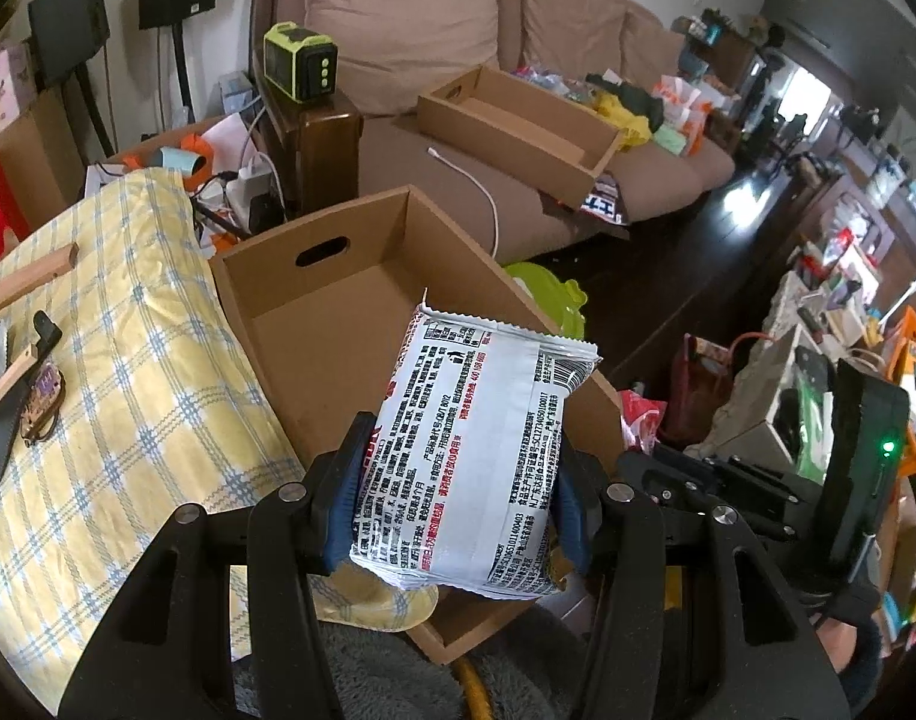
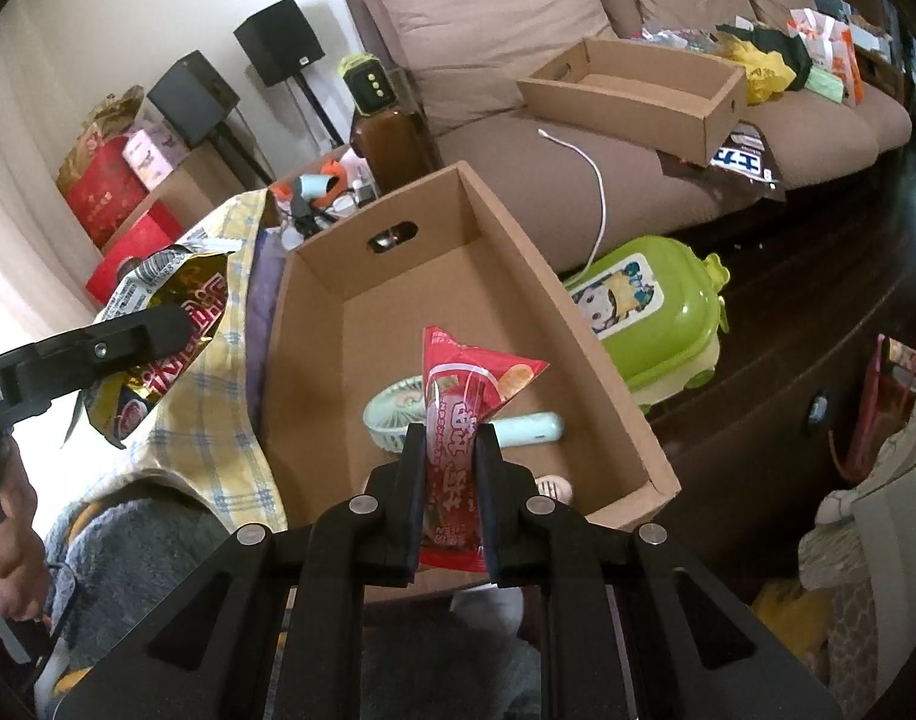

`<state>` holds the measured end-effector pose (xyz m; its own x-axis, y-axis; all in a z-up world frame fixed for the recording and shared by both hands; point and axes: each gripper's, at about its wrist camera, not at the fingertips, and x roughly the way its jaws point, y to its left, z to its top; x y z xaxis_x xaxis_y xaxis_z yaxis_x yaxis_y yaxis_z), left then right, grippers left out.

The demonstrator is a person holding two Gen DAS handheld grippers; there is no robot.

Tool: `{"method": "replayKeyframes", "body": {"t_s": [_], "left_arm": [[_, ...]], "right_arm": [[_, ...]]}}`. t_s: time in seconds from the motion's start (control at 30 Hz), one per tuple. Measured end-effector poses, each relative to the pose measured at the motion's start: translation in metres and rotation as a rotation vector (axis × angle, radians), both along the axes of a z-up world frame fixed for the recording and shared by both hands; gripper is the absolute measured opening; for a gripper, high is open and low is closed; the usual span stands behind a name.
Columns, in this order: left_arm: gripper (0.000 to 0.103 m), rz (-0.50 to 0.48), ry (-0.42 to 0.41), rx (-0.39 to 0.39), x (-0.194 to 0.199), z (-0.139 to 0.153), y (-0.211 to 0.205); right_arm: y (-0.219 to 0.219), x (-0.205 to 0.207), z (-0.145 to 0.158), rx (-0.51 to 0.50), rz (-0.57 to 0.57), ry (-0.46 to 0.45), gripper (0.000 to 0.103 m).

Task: Organize objects
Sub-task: 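Carry the white and red packets over the cardboard box with both grippers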

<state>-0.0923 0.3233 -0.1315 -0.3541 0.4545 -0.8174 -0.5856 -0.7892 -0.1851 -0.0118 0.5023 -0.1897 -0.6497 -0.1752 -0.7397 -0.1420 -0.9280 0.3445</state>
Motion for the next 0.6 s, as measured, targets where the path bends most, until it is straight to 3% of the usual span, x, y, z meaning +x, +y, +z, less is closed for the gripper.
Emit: {"method": "replayKeyframes", "body": {"t_s": [0.6], "left_arm": [[0.05, -0.017, -0.058, -0.067, -0.003, -0.031, 0.016]], "right_arm": [[-0.004, -0.006, -0.015, -0.001, -0.011, -0.086, 0.015]]}}
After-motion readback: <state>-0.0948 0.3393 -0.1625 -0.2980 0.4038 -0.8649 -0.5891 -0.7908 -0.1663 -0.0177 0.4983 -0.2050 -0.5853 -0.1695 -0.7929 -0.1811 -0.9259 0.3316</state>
